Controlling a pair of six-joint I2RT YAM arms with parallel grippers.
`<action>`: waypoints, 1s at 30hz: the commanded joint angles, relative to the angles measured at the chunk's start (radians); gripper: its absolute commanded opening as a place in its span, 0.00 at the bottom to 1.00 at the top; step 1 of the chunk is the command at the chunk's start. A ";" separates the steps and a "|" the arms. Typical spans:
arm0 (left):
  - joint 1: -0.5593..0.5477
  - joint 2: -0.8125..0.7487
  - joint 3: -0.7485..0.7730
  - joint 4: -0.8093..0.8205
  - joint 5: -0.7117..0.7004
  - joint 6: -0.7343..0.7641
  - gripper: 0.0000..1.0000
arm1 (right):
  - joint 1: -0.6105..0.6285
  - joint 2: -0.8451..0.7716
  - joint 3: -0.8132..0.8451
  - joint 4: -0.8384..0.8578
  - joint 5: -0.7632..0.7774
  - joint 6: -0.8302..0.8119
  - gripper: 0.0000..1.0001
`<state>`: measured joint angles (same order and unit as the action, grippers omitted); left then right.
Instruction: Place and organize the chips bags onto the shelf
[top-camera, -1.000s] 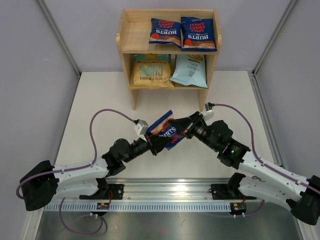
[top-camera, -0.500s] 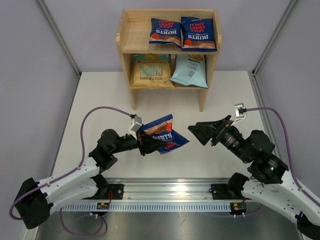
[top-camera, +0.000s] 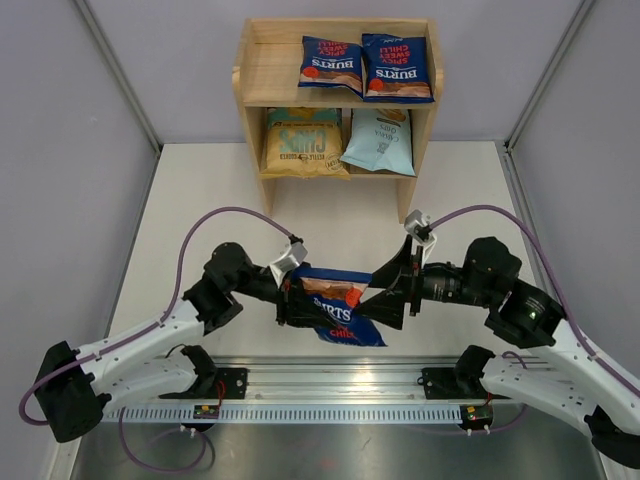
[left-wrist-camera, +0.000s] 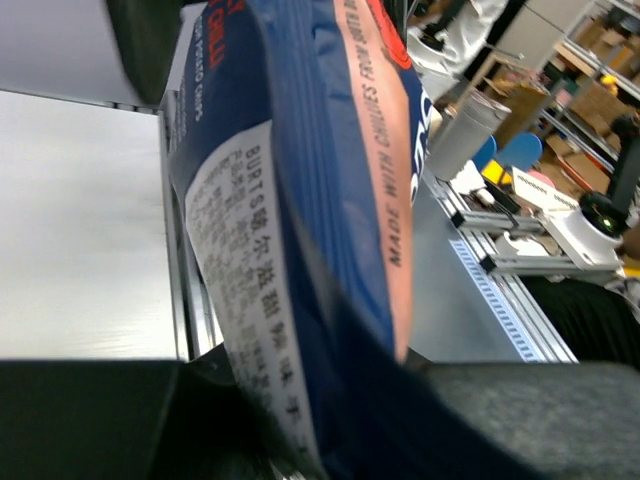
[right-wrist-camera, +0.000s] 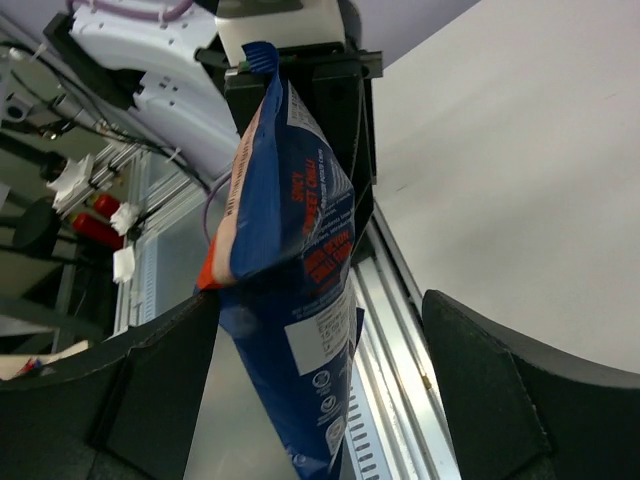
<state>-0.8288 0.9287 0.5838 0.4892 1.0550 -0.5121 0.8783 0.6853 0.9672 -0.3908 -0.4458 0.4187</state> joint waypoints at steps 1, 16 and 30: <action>-0.030 0.038 0.103 -0.058 0.059 0.044 0.25 | 0.004 0.017 0.001 0.091 -0.172 -0.003 0.90; -0.041 0.197 0.215 -0.104 0.056 0.026 0.22 | 0.005 0.003 -0.065 0.274 -0.155 0.085 0.91; -0.053 0.112 0.255 -0.294 -0.080 0.151 0.59 | 0.005 -0.013 -0.081 0.260 0.074 0.035 0.19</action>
<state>-0.8734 1.0962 0.7876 0.2684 1.0611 -0.4137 0.8783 0.7006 0.8860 -0.2497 -0.4408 0.4591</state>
